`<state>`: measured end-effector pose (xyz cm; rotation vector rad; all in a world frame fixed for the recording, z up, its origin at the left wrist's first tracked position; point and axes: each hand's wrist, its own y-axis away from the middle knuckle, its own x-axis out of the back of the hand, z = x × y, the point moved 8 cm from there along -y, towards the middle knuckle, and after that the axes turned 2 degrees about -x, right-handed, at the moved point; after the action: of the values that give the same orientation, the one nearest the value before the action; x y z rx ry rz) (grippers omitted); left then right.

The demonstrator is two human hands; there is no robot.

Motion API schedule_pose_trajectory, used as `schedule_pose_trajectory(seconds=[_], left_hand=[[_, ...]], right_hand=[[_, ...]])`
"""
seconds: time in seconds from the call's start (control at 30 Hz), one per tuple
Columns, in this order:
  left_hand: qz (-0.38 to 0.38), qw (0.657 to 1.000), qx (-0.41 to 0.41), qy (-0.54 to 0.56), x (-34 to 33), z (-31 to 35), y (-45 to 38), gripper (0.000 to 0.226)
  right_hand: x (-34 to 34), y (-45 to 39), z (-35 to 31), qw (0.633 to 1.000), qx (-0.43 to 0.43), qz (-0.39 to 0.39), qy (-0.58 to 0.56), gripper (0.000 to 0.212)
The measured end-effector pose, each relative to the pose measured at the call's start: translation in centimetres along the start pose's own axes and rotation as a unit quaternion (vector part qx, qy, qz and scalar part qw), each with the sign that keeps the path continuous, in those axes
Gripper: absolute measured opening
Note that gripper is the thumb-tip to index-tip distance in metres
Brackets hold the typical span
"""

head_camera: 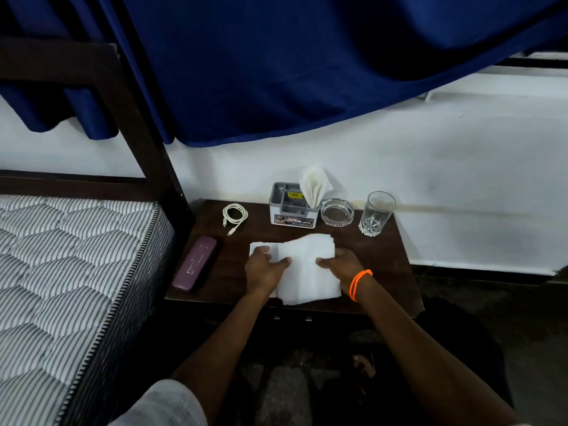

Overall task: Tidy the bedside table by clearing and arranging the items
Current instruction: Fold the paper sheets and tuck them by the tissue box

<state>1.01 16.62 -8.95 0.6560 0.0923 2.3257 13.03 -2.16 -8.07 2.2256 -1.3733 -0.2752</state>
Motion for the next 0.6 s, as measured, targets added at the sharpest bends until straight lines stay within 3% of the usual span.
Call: schedule_pose_trajectory(seconds=[0.07,0.17,0.23,0.3,0.37,0.5,0.6], left_hand=[[0.0,0.999,0.003,0.05,0.3,0.5,-0.2,0.077],[-0.058,0.983,0.054,0.167,-0.5,1.1,-0.3,0.082],[-0.111,0.964,0.056,0.235,-1.0,1.5,-0.5,0.081],[-0.181,0.941,0.036,0.284,-1.6,2.4,-0.1,0.064],[-0.203,0.931,0.01,0.303,-1.6,3.0,0.3,0.042],[-0.161,0.949,-0.045,0.266,-1.3,3.6,0.6,0.013],[-0.125,0.958,-0.106,0.234,-0.6,4.7,0.6,0.01]], right_hand=[[-0.3,0.5,-1.4,0.997,0.031,-0.049,-0.059,0.029],[-1.0,1.6,-3.5,0.978,0.075,-0.154,-0.116,0.038],[-1.2,2.2,-4.2,0.968,0.083,-0.199,-0.13,0.042],[-1.1,2.2,-4.3,0.966,0.092,-0.209,-0.123,0.043],[-0.5,2.0,-4.1,0.971,0.104,-0.188,-0.1,0.043],[0.5,1.1,-3.1,0.986,0.118,-0.097,-0.063,0.041],[0.9,1.5,-4.3,0.985,0.168,-0.024,-0.032,0.028]])
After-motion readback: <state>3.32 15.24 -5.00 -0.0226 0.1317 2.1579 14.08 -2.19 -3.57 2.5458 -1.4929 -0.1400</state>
